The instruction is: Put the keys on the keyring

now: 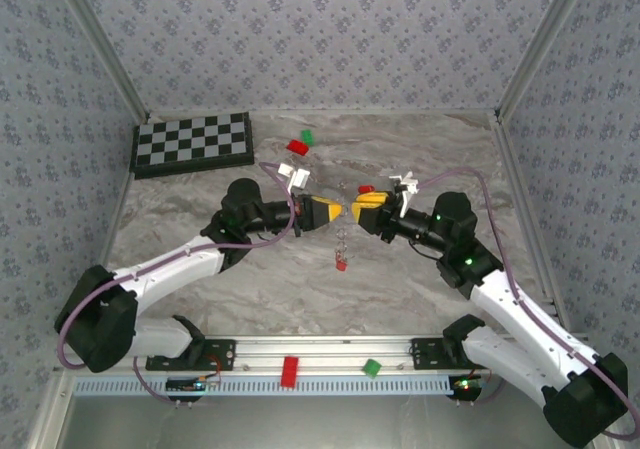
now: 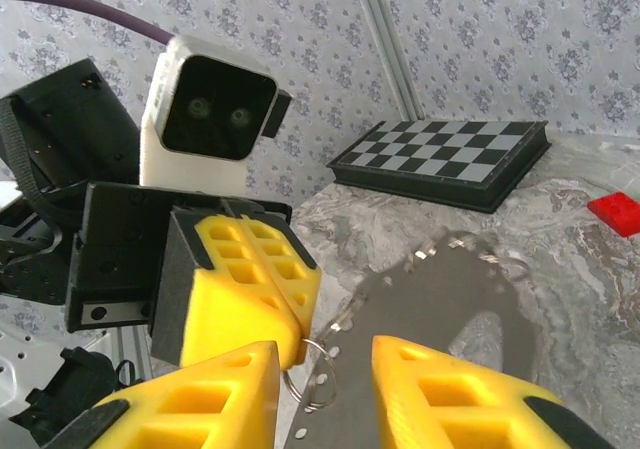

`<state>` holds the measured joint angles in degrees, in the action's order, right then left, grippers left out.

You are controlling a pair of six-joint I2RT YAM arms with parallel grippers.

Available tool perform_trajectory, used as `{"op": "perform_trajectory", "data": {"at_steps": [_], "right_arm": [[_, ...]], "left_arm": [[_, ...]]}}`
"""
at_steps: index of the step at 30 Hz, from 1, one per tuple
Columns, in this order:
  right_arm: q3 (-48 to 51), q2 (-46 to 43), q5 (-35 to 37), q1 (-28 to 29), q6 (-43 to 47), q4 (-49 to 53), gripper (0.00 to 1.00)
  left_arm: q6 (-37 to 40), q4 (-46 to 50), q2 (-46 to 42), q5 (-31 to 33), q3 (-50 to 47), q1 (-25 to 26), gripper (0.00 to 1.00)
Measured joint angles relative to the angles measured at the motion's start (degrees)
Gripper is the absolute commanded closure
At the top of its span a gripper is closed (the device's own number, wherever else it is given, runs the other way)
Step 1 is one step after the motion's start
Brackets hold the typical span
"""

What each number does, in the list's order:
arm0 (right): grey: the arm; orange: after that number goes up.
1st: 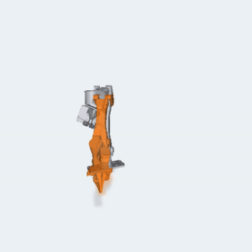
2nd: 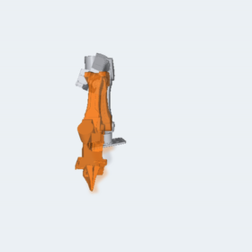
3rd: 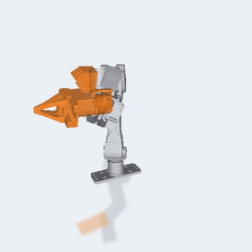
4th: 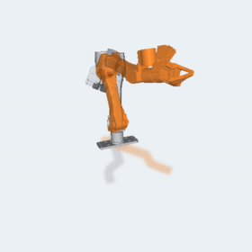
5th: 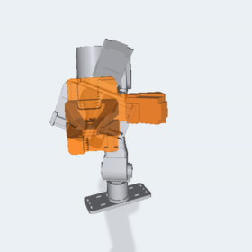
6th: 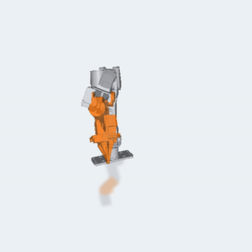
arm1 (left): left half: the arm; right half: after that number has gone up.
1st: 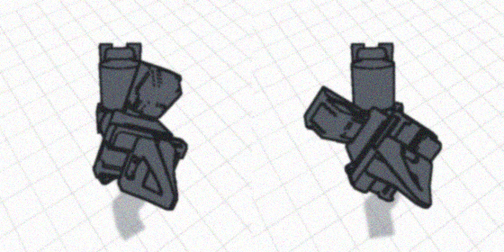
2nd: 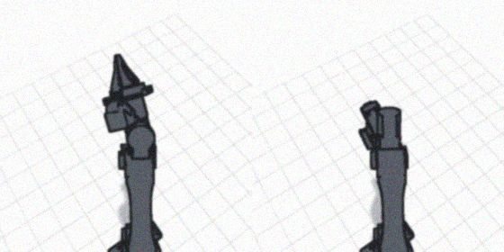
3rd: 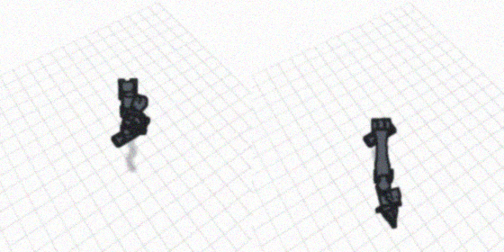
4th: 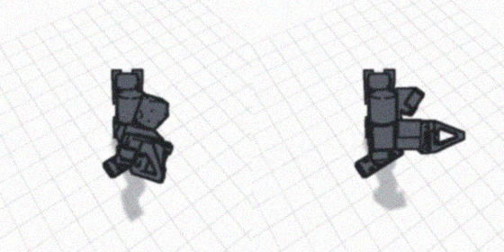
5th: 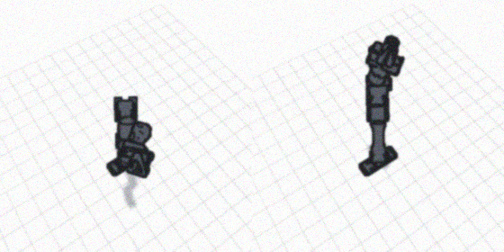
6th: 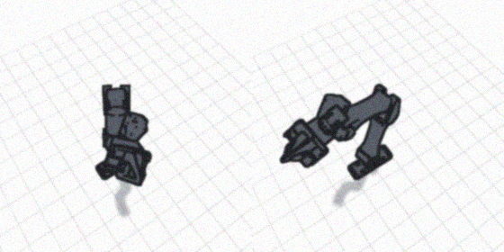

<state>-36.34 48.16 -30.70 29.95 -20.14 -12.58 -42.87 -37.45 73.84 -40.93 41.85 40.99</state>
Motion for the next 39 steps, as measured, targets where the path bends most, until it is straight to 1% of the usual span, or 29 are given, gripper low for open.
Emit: {"op": "perform_trajectory", "data": {"at_steps": [17,26,29,31,35,36,37,38,39], "right_arm": [[-0.7,4.3,-2.4,1.2,1.7,1.3,0.75],[-1.8,5.5,-3.1,2.0,3.4,2.0,0.82],[-1.9,5.7,-3.5,2.1,4.0,2.2,0.86],[-2.1,5.7,-3.7,2.1,4.4,2.6,0.86],[-2.1,5.7,-3.8,2.1,4.8,3.4,0.89],[-2.1,5.7,-3.8,2.1,4.8,3.7,0.89],[-2.1,5.7,-3.8,2.1,4.8,3.8,0.84],[-2.1,5.7,-3.8,2.1,4.7,3.8,0.73],[-2.1,5.7,-3.7,2.1,4.6,3.9,0.68]], "left_arm": [[0.0,0.0,-0.1,-1.3,0.0,0.1,1.0],[0.0,0.3,0.1,-2.4,0.5,0.1,1.0],[0.0,0.5,0.2,-2.6,0.7,0.0,1.0],[0.0,0.8,0.2,-2.8,0.7,0.0,1.0],[0.0,0.9,0.6,-3.3,0.8,0.0,1.0],[0.0,0.9,0.6,-3.3,0.8,0.0,1.0],[0.0,0.9,0.6,-3.3,0.8,0.0,1.0],[0.0,0.9,0.6,-3.5,0.8,0.0,1.0],[0.0,0.9,0.6,-3.6,0.8,0.0,1.0]]}}
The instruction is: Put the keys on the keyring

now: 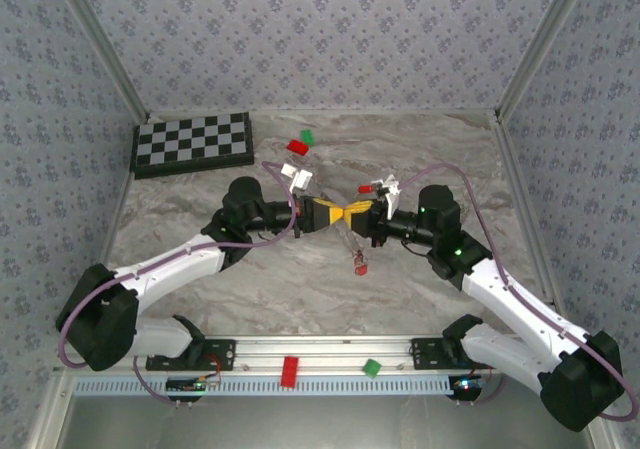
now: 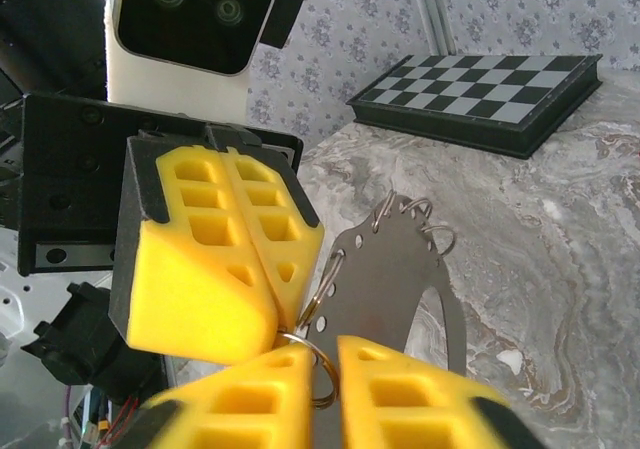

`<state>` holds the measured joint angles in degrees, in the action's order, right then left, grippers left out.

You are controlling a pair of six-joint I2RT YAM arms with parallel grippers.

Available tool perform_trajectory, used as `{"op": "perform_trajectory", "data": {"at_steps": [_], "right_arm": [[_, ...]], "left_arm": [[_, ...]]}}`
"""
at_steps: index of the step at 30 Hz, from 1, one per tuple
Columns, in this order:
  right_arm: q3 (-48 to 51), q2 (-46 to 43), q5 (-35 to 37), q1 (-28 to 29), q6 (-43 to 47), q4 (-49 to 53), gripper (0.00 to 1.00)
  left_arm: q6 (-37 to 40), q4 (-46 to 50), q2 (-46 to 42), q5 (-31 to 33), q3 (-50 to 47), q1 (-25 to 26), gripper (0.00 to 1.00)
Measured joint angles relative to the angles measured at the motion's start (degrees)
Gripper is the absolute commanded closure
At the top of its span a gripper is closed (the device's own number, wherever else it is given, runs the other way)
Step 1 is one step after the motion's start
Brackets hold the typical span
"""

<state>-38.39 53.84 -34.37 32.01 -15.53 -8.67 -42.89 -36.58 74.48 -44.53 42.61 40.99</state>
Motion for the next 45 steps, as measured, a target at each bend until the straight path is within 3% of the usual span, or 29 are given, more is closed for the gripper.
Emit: {"op": "perform_trajectory", "data": {"at_steps": [6,13,21,25,35,45], "right_arm": [[0.0,-0.7,0.3,-1.0,0.5,0.9,0.65],[0.0,-1.7,-5.0,-4.2,-0.5,-0.6,0.65],[0.0,0.4,-9.6,-3.9,-0.5,-1.0,0.66],[0.0,0.7,-10.2,-3.5,-0.5,-1.4,0.71],[-0.1,0.7,-9.7,-3.2,0.4,-0.7,0.97],[-0.1,0.7,-8.6,-2.8,0.6,-0.6,1.0]], "left_arm": [[0.1,0.1,0.0,-1.2,0.1,-0.1,1.0],[0.4,0.9,0.0,-2.1,0.8,-0.3,1.0],[0.2,1.1,0.8,-3.1,1.4,-0.5,1.0],[0.2,1.4,0.8,-3.6,1.5,-0.8,1.0],[0.2,1.3,1.0,-4.1,1.5,-1.1,1.0],[0.0,1.3,1.1,-4.1,1.5,-1.2,1.0]]}}
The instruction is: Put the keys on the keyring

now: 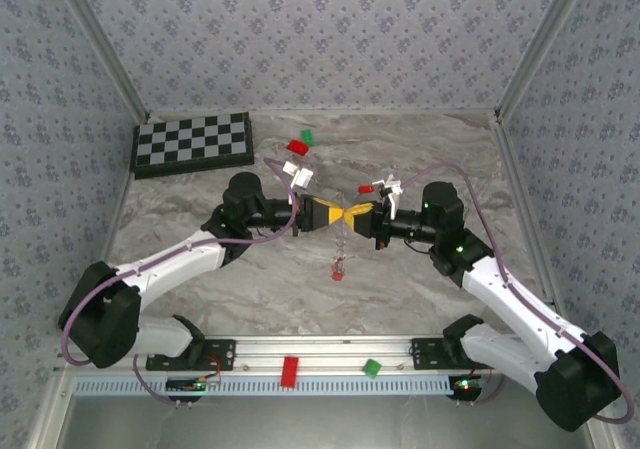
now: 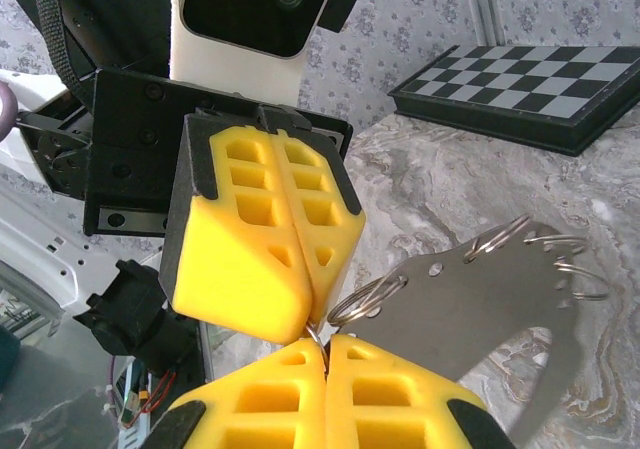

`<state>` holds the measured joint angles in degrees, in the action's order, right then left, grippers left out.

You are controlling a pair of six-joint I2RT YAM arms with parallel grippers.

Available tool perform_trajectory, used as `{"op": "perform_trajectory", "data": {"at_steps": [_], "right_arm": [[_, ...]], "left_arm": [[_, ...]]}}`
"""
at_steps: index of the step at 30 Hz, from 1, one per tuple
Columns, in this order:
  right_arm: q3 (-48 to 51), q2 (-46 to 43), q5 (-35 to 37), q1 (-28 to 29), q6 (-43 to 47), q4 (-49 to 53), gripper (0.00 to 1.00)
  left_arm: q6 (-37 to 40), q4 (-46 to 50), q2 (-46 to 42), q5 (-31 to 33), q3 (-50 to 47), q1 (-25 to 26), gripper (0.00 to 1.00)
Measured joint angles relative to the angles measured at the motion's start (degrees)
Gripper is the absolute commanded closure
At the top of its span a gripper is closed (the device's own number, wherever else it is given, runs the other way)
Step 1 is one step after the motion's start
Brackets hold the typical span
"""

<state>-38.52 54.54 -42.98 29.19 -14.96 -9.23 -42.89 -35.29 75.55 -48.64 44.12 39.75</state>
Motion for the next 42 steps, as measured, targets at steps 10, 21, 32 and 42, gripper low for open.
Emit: {"op": "perform_trajectory", "data": {"at_steps": [10,21,32,42], "right_arm": [[0.0,0.0,0.2,0.0,-0.5,-0.3,1.0],[1.2,0.0,0.5,-0.1,-3.6,-4.5,1.0],[2.0,0.0,0.5,-0.2,-5.2,-6.6,1.0],[2.0,0.0,0.6,-0.3,-5.2,-6.9,1.0]], "left_arm": [[0.0,0.0,0.0,0.2,0.0,0.0,0.88],[-5.1,-6.6,0.0,2.4,-0.9,-0.9,0.64],[-8.7,-11.8,1.9,3.2,-3.3,-0.9,0.61],[-9.9,-14.3,3.1,2.2,-3.4,-0.2,0.7]]}}
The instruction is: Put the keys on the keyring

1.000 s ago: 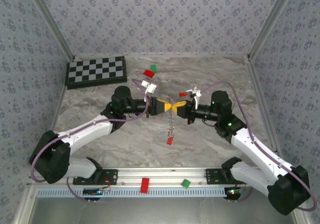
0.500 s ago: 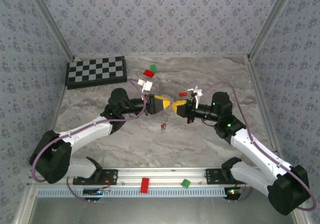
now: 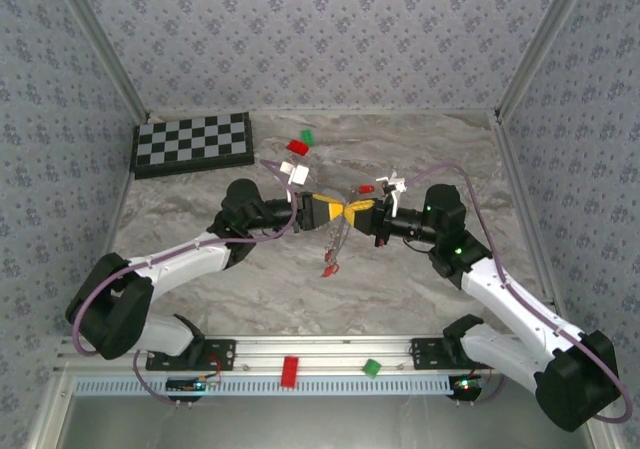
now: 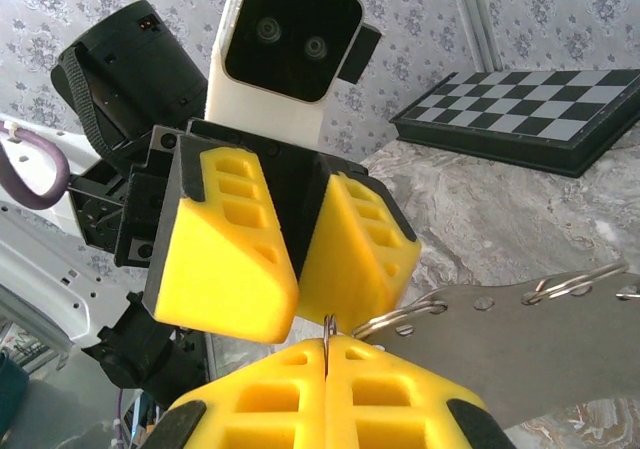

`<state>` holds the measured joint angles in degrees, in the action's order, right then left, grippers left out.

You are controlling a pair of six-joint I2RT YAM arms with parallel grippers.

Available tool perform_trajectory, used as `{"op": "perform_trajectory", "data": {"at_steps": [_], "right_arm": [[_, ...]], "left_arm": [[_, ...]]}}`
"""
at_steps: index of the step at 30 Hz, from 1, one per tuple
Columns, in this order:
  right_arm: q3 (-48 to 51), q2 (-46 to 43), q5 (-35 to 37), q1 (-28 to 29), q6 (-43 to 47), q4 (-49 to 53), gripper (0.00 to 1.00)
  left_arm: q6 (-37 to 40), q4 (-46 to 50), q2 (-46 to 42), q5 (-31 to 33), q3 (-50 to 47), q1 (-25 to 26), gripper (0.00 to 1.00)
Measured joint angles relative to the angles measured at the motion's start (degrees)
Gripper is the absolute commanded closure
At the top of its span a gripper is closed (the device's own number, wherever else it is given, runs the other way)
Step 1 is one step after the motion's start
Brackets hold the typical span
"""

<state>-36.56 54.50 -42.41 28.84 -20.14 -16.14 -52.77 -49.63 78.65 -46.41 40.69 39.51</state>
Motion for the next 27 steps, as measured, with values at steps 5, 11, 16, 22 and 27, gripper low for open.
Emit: {"op": "perform_trajectory", "data": {"at_steps": [5,11,16,22,27], "right_arm": [[0.1,0.0,0.0,-0.2,0.0,0.0,1.0],[0.2,0.0,0.0,-0.3,0.0,-0.5,1.0],[0.2,0.0,-0.1,-0.3,0.0,-0.9,1.0],[0.2,0.0,-0.5,-0.3,0.0,-1.5,1.0],[0.2,0.1,-0.5,-0.2,0.0,-1.7,1.0]], "left_arm": [[-0.3,-0.3,-0.2,-0.7,-0.3,0.5,0.74],[-0.3,-0.2,-0.6,-0.7,-0.5,0.6,0.76],[-0.3,0.1,-1.7,-0.7,-0.7,0.7,0.78],[-0.3,0.2,-2.4,-0.7,-0.8,0.7,0.82],[-0.4,0.1,-2.4,-0.5,-0.8,0.7,0.88]]}}
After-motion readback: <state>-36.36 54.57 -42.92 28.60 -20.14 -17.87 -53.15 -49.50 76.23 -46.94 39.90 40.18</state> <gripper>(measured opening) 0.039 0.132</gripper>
